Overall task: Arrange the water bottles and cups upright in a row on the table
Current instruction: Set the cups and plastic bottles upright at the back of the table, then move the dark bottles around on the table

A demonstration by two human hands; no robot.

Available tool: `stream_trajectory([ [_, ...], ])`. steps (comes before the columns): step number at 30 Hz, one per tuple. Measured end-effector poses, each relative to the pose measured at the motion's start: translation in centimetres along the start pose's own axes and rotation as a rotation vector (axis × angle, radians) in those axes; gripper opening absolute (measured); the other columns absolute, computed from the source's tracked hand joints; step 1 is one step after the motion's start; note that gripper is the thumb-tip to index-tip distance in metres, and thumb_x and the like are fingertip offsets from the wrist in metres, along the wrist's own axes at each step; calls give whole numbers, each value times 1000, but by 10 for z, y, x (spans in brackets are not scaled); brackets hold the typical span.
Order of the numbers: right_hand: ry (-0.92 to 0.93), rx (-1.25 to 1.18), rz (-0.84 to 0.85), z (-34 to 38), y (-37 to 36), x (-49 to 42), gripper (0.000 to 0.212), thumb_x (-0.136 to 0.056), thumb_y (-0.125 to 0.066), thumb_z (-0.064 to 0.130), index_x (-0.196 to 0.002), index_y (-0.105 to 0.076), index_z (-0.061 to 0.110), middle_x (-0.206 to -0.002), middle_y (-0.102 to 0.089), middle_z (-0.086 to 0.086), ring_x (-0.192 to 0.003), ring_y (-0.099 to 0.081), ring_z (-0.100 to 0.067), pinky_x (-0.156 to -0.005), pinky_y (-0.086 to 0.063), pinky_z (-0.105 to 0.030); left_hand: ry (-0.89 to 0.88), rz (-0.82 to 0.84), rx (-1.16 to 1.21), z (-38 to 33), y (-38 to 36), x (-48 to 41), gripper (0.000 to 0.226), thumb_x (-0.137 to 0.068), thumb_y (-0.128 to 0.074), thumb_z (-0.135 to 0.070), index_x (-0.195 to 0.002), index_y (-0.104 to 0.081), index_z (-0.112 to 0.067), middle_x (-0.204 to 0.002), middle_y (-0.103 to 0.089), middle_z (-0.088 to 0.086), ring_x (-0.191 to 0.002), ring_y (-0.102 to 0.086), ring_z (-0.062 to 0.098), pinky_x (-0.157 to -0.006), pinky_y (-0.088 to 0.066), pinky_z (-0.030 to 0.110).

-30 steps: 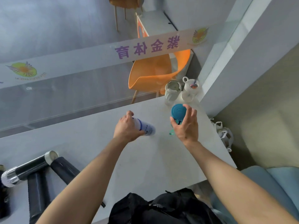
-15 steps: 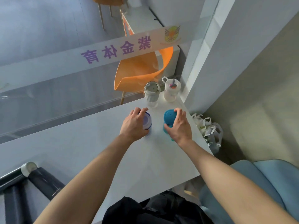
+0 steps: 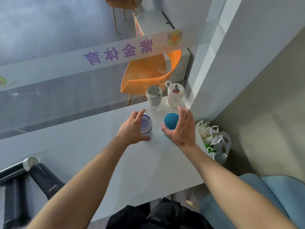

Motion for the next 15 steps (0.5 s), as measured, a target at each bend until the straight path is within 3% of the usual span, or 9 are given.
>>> stream_trajectory([
  [3, 195, -127, -182, 40, 27, -3, 63, -86, -80, 45, -132, -62, 6, -122, -66, -12, -112, -62, -32, -97, -53, -43, 8, 18, 20, 15, 16, 16, 140, -60, -98, -67, -170, -18, -32, -163, -41, 2, -135, -57, 27, -103, -59, 43],
  [6, 395, -276, -186, 91, 31, 0, 28, -98, -73, 32, -109, -73, 6, -93, -72, -8, -84, -65, -22, -76, -54, -30, 95, -20, 19, 49, 37, 47, 113, -76, -92, -60, -166, -31, -31, -159, -47, 0, -135, -60, 25, -107, -56, 44],
  [10, 515, -350, 39, 165, -4, 25, 15, -99, -67, 25, -88, -70, 16, -78, -65, 3, -67, -58, -14, -64, -53, -32, 295, -100, 15, 129, 58, 113, 71, -90, -80, -54, -150, -55, -27, -140, -64, -2, -123, -67, 22, -103, -56, 45],
  [15, 561, -309, 372, 232, -74, 79, 14, -95, -61, 26, -82, -62, 21, -74, -62, 6, -63, -58, -17, -63, -54, -41, 514, -104, 36, 228, 59, 208, 58, -91, -79, -50, -141, -64, -25, -129, -69, -2, -111, -69, 21, -100, -57, 45],
])
Point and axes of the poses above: each hand's wrist, its own x-axis away from the middle knuckle, its own y-axis out of the back of the hand, z = x × y, the point moved 4 cm from there along -x, towards the middle knuckle
